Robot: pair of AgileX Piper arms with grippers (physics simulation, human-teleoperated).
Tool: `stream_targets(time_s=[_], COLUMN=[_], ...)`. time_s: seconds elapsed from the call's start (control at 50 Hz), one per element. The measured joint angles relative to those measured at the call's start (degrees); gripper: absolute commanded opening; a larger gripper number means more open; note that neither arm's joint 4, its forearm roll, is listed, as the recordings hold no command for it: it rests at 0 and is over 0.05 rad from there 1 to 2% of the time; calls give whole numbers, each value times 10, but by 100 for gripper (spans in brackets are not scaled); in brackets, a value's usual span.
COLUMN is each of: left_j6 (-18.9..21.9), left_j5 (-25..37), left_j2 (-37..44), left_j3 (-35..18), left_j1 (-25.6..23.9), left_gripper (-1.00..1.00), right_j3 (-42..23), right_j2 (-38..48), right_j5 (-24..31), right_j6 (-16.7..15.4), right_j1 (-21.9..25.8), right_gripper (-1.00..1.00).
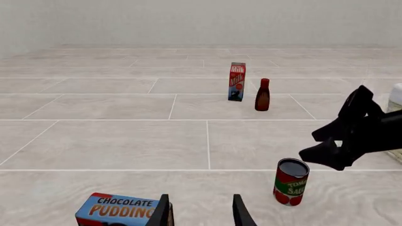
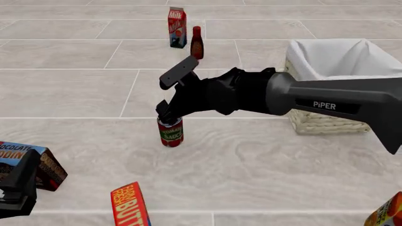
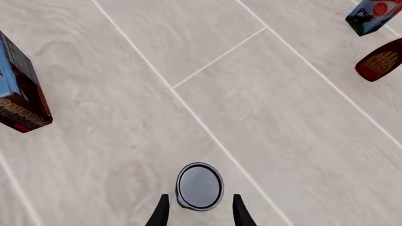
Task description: Pick the tomato sauce and place it in the basket.
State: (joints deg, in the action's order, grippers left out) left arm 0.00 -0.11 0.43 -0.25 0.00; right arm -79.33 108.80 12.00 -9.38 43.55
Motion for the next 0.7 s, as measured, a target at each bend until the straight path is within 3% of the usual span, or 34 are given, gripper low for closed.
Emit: stream_targets(time_s=[0.7], left_j6=[0], left_j5=[0], left_j2=[0], left_j3=[0], left_j1=[0], left_gripper=[100], right_j3=[10], right_j2=[17], right_j5=[-15], right_j6=[6], right_j1=[-4], right_gripper=[100])
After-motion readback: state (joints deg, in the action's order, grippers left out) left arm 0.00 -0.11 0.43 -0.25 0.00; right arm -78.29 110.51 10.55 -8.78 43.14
